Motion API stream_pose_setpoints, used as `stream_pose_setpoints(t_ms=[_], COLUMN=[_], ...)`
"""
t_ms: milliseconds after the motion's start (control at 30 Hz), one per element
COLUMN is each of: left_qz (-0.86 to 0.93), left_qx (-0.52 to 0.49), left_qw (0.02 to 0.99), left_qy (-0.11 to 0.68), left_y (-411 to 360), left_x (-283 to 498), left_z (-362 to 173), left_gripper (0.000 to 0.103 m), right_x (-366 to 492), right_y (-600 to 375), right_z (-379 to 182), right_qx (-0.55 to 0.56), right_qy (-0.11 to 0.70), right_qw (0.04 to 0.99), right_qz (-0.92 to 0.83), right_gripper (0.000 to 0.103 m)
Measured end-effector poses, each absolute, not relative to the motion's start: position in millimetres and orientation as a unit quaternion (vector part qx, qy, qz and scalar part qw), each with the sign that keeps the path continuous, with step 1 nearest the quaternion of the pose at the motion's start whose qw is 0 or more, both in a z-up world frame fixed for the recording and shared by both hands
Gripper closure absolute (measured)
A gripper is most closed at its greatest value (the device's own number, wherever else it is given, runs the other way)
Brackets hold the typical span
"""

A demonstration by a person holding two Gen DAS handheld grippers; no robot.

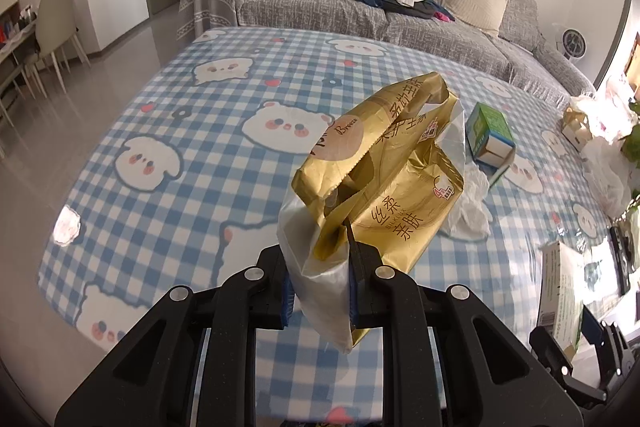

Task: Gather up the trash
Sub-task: 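Carry the gold wrapper and medicine box with both tools over the trash bin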

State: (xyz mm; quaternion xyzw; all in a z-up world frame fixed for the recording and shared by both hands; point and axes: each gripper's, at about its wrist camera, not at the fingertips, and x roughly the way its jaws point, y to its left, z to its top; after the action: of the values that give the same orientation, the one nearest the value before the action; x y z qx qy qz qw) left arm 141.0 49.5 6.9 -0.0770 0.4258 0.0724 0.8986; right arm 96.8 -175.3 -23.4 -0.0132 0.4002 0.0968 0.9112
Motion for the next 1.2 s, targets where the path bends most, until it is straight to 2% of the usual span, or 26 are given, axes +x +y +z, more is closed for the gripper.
stream_pose_setpoints(t_ms=[633,1200], left_qz=[0.062,0.05], left_qx=[-0.066,-0.074], left_qw=[0.9,0.903], left_qy=[0.426,0.421], left_y=[53.3,56.6], left_x=[65.6,-3.4], left_z=[16.7,3.6], left_gripper=[0.085,0.085], right_x=[49.1,14.1], right_y=[-174.2,-183.7], right_z=[-7.6,-15.0], right_qx=[-0.012,-0.003], right_qy=[0.384,0.381], right_qw=[0.916,0.918], right_qz=[0.114,0.111], right_gripper=[0.035,0.035])
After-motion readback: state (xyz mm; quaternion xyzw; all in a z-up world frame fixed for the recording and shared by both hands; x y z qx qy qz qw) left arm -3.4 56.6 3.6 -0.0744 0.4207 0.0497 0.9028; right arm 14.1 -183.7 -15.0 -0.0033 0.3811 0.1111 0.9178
